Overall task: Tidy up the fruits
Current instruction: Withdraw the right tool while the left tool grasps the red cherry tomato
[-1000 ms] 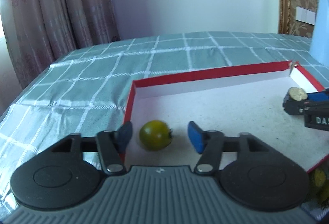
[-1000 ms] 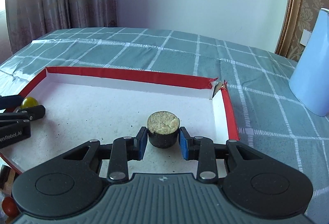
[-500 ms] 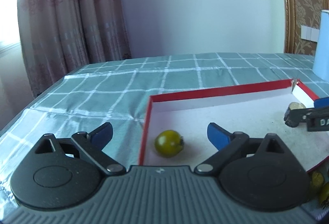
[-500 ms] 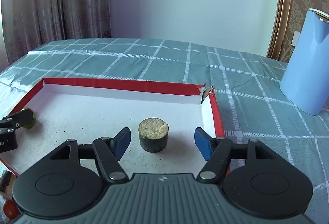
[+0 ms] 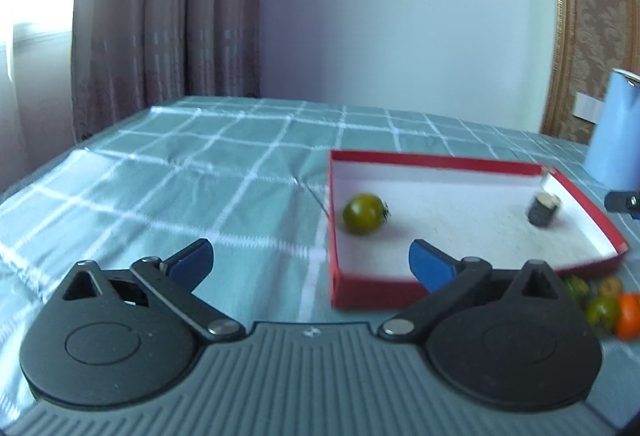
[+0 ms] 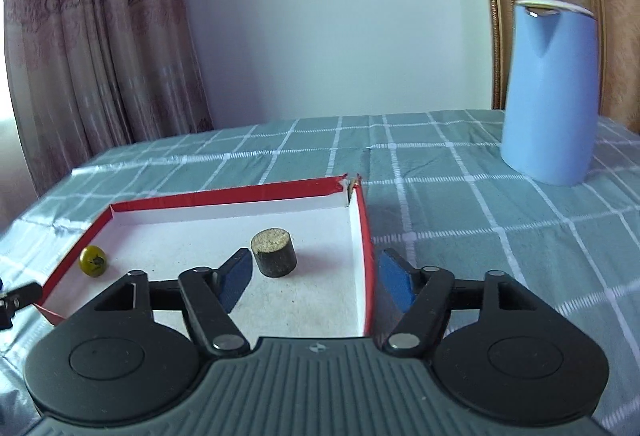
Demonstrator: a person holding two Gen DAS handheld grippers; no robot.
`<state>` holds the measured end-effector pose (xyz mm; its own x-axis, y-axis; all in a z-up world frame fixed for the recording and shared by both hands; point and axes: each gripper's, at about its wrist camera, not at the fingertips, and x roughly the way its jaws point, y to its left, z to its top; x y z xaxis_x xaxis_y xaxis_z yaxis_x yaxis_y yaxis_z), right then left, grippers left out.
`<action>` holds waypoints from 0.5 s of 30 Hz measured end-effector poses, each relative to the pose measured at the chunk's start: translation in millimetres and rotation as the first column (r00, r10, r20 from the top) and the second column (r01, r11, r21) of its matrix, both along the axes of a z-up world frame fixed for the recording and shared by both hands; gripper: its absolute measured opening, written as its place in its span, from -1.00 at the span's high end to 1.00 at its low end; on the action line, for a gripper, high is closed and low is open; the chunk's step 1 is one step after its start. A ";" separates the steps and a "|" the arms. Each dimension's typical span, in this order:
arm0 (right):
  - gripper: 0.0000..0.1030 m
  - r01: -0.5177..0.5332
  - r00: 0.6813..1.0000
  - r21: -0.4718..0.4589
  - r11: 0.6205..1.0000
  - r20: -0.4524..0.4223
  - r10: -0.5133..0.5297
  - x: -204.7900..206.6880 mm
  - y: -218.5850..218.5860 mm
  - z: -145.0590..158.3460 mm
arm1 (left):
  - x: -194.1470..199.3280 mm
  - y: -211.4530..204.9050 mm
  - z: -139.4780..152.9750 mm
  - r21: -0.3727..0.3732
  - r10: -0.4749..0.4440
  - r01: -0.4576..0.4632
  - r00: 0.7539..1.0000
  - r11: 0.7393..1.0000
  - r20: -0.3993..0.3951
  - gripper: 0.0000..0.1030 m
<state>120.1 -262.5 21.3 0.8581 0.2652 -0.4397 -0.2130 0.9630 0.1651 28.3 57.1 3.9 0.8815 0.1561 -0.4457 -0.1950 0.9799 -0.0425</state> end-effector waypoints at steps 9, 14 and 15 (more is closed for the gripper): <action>-0.43 0.080 0.997 0.027 0.996 0.020 -0.081 -30.7 -27.9 -18.6 | -15.8 17.0 -8.2 -0.140 -0.081 0.077 0.996 0.987 -0.027 -0.91; -0.43 0.093 0.994 0.026 0.995 0.049 -0.094 -43.7 -34.5 -19.9 | -21.5 -18.0 -11.1 0.042 -0.181 0.184 0.981 0.982 -0.069 -0.86; -0.43 0.095 0.994 0.023 0.995 0.055 -0.096 -45.7 -34.9 -20.4 | -22.4 -24.4 -12.0 0.079 -0.186 0.192 0.979 0.978 -0.078 -0.86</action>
<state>74.4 -297.4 0.9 0.9030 0.1894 -0.3857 -0.1299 0.9760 0.1750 5.9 32.7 -8.2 0.8658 0.0300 -0.4994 -0.0055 0.9987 0.0503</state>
